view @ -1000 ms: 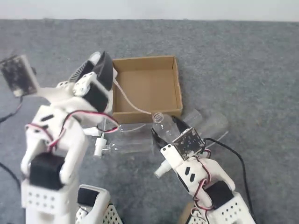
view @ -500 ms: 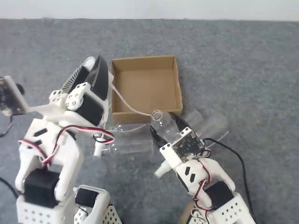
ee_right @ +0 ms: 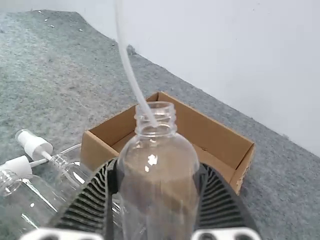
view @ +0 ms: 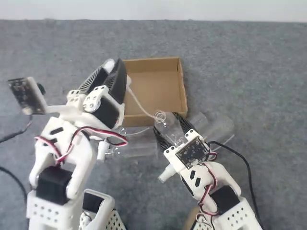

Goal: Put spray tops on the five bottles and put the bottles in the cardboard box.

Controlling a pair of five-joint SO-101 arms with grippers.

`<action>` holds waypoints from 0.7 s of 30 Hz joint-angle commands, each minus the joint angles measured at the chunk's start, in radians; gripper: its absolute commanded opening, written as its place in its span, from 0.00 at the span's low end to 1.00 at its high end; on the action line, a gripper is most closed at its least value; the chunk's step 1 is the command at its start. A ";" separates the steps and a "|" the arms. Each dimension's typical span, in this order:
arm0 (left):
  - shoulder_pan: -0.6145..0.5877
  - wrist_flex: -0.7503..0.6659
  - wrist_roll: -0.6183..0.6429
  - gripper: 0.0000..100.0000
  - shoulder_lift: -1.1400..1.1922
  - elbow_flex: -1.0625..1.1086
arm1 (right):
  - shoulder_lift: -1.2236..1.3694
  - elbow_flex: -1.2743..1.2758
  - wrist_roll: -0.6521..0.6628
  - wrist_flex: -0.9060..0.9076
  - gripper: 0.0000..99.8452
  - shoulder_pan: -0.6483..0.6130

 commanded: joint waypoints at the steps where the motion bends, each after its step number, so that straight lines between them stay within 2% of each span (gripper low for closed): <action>1: 0.006 -0.034 -0.017 0.01 -0.017 -0.012 | -0.019 0.020 0.020 -0.031 0.03 -0.015; 21: -0.018 -0.037 -0.020 0.01 -0.017 0.028 | -0.019 0.021 0.021 -0.030 0.03 -0.041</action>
